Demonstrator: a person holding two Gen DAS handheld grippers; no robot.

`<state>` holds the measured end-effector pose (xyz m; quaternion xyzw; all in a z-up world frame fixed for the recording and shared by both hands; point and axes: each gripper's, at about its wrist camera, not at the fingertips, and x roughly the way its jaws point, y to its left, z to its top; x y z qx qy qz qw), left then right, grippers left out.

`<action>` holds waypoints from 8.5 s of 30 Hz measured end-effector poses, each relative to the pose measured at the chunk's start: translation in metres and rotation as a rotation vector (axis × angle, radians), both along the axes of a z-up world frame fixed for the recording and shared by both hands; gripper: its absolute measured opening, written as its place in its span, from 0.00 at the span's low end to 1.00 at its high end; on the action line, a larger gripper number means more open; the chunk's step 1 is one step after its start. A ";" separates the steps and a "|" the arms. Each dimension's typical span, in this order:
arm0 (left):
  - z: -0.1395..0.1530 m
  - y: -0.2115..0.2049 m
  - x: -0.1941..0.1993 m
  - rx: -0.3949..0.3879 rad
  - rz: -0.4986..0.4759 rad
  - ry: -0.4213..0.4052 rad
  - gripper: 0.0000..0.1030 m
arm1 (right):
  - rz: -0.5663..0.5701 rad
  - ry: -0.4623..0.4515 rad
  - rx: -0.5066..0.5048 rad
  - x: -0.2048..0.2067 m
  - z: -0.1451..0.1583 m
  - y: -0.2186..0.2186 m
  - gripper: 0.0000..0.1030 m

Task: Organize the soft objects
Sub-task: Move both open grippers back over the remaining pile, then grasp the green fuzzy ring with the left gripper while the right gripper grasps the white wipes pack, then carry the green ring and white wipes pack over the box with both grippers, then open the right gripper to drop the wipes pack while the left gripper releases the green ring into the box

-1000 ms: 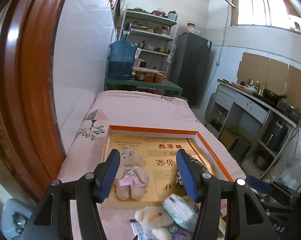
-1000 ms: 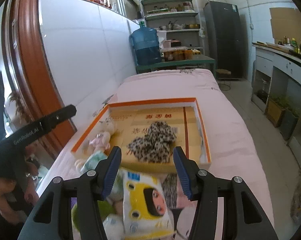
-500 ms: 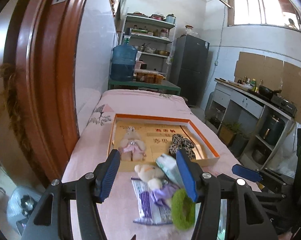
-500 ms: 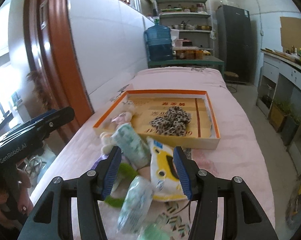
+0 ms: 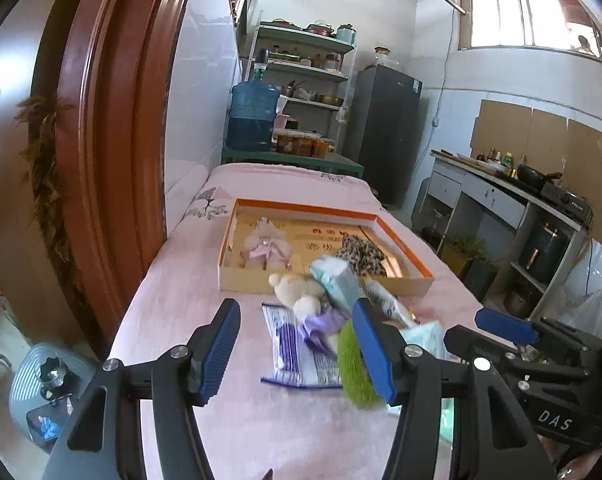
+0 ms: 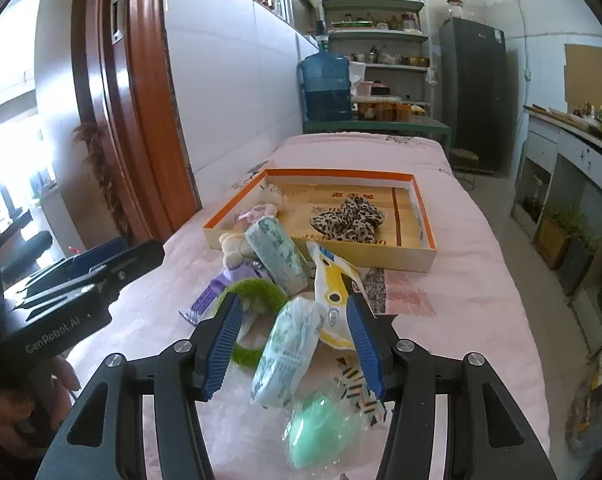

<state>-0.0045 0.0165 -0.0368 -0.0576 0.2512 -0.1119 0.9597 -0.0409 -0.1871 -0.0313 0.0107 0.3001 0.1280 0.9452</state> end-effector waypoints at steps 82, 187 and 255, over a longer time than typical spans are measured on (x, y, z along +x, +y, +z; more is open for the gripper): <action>-0.043 -0.024 0.028 -0.135 -0.265 0.189 0.15 | 0.088 0.224 0.167 0.033 -0.045 -0.008 0.18; 0.026 -0.013 0.241 -0.015 0.016 0.114 0.15 | -0.001 0.040 0.172 0.245 0.042 -0.053 0.18; -0.014 -0.030 0.263 -0.060 -0.025 0.227 0.61 | -0.058 0.236 0.094 0.284 -0.032 -0.043 0.56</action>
